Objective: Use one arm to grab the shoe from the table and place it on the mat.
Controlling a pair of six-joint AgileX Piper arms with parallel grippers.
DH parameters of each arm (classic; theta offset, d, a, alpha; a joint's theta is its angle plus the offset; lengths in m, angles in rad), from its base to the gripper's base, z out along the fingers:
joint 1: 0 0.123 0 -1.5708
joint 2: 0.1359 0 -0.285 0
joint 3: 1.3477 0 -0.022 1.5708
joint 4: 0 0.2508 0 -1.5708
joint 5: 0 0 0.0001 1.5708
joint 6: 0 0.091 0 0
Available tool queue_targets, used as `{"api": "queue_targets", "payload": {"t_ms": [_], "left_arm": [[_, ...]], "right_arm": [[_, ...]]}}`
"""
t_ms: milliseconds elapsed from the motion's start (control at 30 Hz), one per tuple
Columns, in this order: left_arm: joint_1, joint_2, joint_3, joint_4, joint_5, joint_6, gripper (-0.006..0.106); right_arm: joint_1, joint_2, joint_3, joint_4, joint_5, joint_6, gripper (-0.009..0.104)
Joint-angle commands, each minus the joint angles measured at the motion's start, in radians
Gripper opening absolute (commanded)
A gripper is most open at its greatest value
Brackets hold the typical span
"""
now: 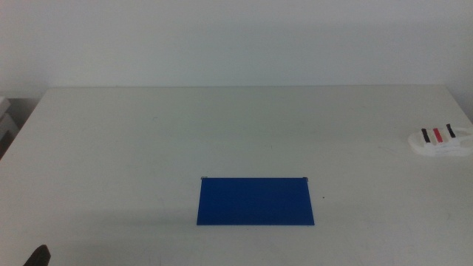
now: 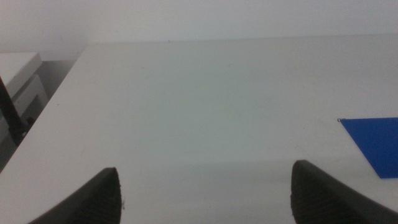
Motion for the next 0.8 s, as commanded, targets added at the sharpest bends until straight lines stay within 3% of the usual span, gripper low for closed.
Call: {"api": "queue_targets", "payload": {"t_ms": [0,300,467,600,767], "left_arm": [[-0.005,-0.014,0.007,-0.008,-0.08,-0.005,0.094],[-0.005,-0.014,0.007,-0.008,-0.08,-0.005,0.094],[-0.005,-0.014,0.007,-0.008,-0.08,-0.005,0.094],[-0.005,-0.014,0.007,-0.008,-0.08,-0.005,0.094],[-0.005,-0.014,0.007,-0.008,-0.08,-0.005,0.094]], "right_arm": [[0.0,0.105,-0.123,-0.007,-0.004,0.005,0.092],[0.0,0.471,-0.477,-0.02,0.171,-0.004,0.092],[0.0,0.661,-0.655,-0.02,0.26,-0.134,0.092],[-0.009,0.808,-0.793,0.018,0.305,-0.252,0.092],[-0.081,0.998,-0.983,0.12,0.427,-0.537,0.092]]}}
